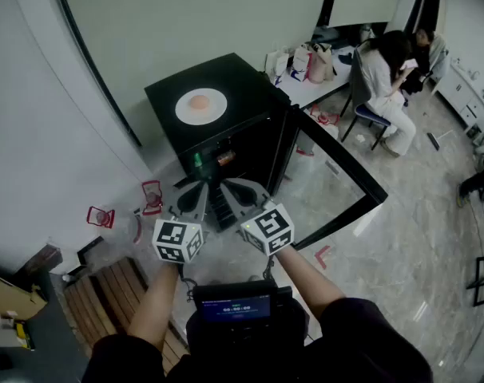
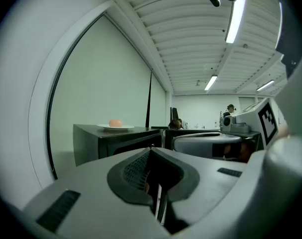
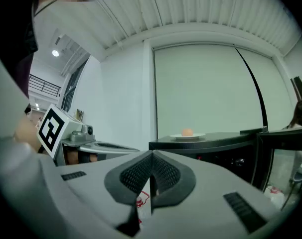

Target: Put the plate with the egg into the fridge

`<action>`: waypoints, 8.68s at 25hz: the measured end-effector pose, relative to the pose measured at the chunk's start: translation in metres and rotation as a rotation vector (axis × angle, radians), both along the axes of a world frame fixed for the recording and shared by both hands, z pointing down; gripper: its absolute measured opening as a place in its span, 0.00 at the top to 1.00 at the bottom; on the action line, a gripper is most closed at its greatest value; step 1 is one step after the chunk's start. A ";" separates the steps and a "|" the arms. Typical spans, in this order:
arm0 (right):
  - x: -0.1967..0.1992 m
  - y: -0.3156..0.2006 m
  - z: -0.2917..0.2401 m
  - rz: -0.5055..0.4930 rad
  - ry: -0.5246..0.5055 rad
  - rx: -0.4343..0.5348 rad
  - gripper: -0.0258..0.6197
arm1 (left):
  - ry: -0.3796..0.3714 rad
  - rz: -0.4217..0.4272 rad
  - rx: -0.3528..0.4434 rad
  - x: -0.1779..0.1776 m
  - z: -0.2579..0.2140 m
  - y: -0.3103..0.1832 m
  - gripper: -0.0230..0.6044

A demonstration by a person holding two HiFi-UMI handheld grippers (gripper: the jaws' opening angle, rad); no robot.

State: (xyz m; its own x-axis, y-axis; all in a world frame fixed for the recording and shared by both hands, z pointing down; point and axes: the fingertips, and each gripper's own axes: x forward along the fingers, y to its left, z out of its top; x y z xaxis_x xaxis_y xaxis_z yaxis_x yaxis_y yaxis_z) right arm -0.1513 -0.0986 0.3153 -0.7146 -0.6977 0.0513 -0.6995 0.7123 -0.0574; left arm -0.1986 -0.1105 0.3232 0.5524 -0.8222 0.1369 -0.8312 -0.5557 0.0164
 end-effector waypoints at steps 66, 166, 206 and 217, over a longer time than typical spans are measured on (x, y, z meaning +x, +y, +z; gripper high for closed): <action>-0.093 -0.338 -0.021 -0.694 1.008 -0.006 0.95 | -1.235 -0.172 0.382 0.024 -0.042 -0.118 0.80; 0.158 0.025 0.170 0.123 0.047 0.086 0.95 | -1.466 0.107 0.413 0.164 0.249 0.047 0.93; 0.140 -0.120 0.474 0.088 0.004 0.086 0.95 | -1.189 0.171 -0.352 0.091 0.598 -0.253 0.90; 0.145 -0.123 0.472 0.083 0.001 0.087 0.95 | -1.219 0.235 -0.456 0.085 0.607 -0.239 0.85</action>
State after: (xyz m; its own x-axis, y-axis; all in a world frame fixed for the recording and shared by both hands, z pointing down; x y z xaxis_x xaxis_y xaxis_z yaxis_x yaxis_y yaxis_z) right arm -0.0064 -0.2216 0.7872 -0.6540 -0.7564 -0.0111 -0.7565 0.6540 0.0032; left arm -0.1134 -0.3499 0.9303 0.0015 -0.4724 0.8814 -0.3316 -0.8318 -0.4452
